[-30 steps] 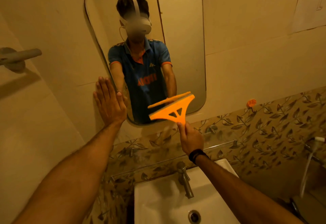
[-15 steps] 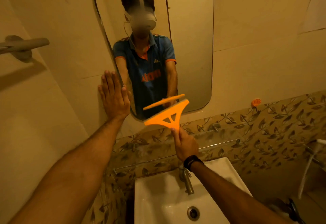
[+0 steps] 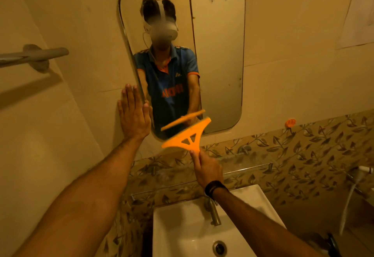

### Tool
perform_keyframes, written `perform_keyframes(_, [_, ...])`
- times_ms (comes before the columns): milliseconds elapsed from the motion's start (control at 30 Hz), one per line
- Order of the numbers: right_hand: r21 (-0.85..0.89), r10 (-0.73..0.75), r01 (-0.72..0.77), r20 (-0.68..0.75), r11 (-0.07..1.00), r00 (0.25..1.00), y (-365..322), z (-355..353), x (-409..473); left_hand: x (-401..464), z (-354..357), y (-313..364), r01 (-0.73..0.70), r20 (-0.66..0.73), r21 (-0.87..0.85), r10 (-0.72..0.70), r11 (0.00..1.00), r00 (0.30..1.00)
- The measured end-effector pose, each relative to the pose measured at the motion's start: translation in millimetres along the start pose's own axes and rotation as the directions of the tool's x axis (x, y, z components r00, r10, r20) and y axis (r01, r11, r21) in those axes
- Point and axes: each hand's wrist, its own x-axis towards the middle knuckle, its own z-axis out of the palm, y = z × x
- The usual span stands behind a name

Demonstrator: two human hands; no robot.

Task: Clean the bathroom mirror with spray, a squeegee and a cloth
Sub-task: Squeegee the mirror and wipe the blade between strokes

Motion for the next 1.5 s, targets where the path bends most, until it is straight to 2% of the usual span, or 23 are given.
perform_keyframes(67, [-0.01, -0.043, 0.042, -0.037, 0.999, 0.998, -18.1, -6.4, 17.8, -1.4, -1.4, 2.4, 0.006, 0.009, -0.008, -0.005, 1.0, 1.0])
perform_keyframes(167, [-0.038, 0.011, -0.01, 0.008, 0.999, 1.0, -26.6, -12.1, 39.9, -1.9, -5.3, 6.7, 0.025, 0.026, -0.026, -0.024, 0.999, 0.999])
perform_keyframes(367, [-0.079, 0.106, -0.097, 0.106, 0.992, 0.989, 7.5, 2.3, 12.5, -4.5, -16.3, -0.3, 0.009, 0.085, -0.072, -0.003, 0.997, 0.996])
perform_keyframes(467, [-0.162, 0.198, -0.172, 0.164, 0.972, 0.966, 22.0, 5.9, -2.4, -10.8, -17.2, -3.2, 0.014, 0.116, -0.078, -0.005, 0.997, 0.993])
perform_keyframes(567, [-0.069, 0.22, -0.215, 0.083, 0.974, 0.972, 22.7, -0.7, -6.9, -19.4, -13.6, -8.0, 0.034, 0.146, -0.083, -0.021, 0.996, 0.989])
perform_keyframes(633, [0.041, 0.168, -0.169, 0.014, 0.985, 0.986, 11.2, -10.9, -0.7, -23.1, -12.4, -9.7, 0.05, 0.139, -0.095, -0.037, 0.994, 0.99])
perform_keyframes(700, [0.074, 0.06, -0.056, -0.051, 0.996, 0.997, -5.1, -22.5, 13.3, -24.5, -13.5, -7.5, 0.081, 0.108, -0.109, -0.069, 0.991, 0.992])
perform_keyframes(767, [0.053, -0.057, 0.063, -0.115, 0.997, 0.992, -26.9, -36.9, 34.2, -20.3, -17.4, -3.8, 0.098, 0.073, -0.132, -0.089, 0.986, 0.993])
perform_keyframes(900, [-0.066, -0.25, 0.243, -0.134, 0.968, 0.959, -72.5, -71.8, 87.0, 7.9, -32.1, 1.6, 0.067, 0.036, -0.2, -0.061, 0.978, 0.998])
perform_keyframes(1133, [-0.295, -0.488, 0.436, -0.132, 0.85, 0.863, -152.2, -142.0, 177.8, 101.8, -72.6, 14.2, 0.046, -0.118, -0.262, -0.079, 0.964, 0.99])
perform_keyframes(1233, [-0.367, -0.632, 0.548, -0.165, 0.752, 0.757, -187.5, -168.7, 205.7, 131.3, -86.5, 14.9, 0.038, -0.143, -0.247, -0.075, 0.968, 0.987])
perform_keyframes(1400, [-0.517, -0.698, 0.582, -0.042, 0.628, 0.715, -239.4, -205.7, 256.0, 176.4, -105.7, 16.6, 0.012, -0.204, -0.184, -0.05, 0.983, 0.978])
perform_keyframes(1500, [-0.572, -0.737, 0.617, 0.033, 0.54, 0.675, -265.2, -215.9, 277.6, 192.1, -110.7, 18.6, 0.052, -0.218, -0.188, -0.093, 0.981, 0.972])
